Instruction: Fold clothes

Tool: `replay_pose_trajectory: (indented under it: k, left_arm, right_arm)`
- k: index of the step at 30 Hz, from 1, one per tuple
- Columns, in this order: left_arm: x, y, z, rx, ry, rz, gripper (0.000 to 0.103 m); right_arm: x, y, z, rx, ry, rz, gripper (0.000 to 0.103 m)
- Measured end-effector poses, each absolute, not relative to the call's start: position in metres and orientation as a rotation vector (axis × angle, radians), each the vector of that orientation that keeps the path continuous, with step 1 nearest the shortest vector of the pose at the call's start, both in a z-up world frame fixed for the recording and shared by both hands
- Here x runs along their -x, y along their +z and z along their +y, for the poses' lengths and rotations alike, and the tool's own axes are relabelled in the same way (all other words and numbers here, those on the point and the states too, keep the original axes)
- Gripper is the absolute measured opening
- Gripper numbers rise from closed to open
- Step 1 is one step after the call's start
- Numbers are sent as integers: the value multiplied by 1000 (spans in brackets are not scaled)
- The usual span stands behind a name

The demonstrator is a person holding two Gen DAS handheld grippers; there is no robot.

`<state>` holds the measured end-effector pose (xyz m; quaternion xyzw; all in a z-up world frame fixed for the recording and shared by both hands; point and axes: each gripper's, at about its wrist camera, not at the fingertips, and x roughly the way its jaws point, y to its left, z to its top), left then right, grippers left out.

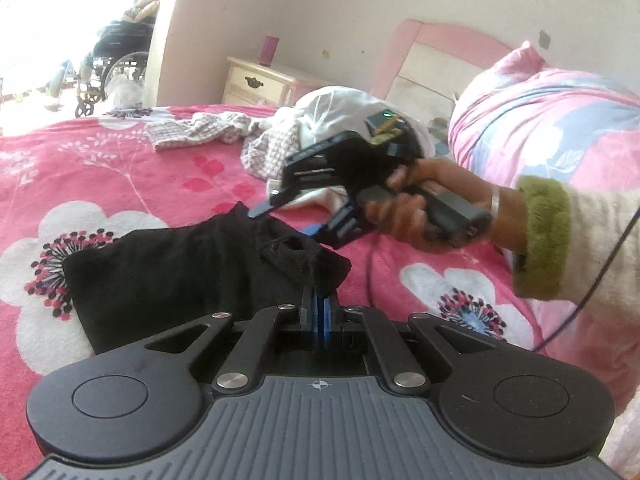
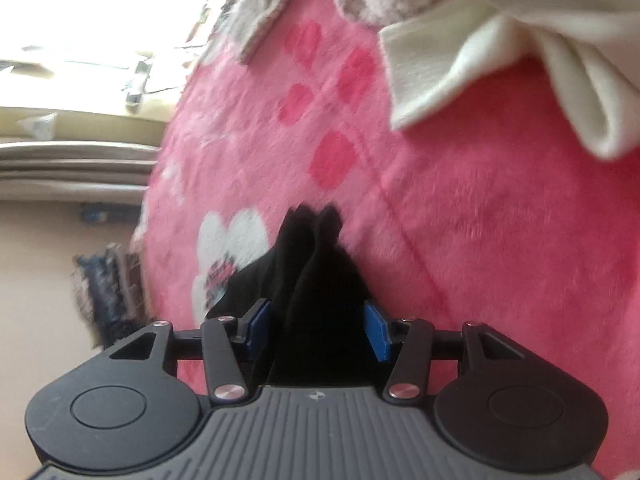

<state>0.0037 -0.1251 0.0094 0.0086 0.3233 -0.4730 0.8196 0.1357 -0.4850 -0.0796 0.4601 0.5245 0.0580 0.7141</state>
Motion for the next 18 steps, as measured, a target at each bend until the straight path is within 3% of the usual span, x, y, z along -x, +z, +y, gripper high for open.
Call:
replay_pose_trajectory:
  k: [12, 15, 17, 18]
  left_arm:
    - [10, -2, -152, -61, -1117, 673, 0]
    - [10, -5, -160, -68, -1131, 677, 0]
    - [10, -7, -164, -72, -1136, 681, 0]
    - [10, -8, -165, -73, -1138, 684, 0]
  right_arm:
    - [-179, -77, -477, -852, 108, 1237, 53]
    - [-183, -80, -474, -804, 120, 1257, 43]
    - [-183, -82, -475, -792, 128, 1252, 24]
    - [-182, -81, -477, -792, 130, 1241, 22]
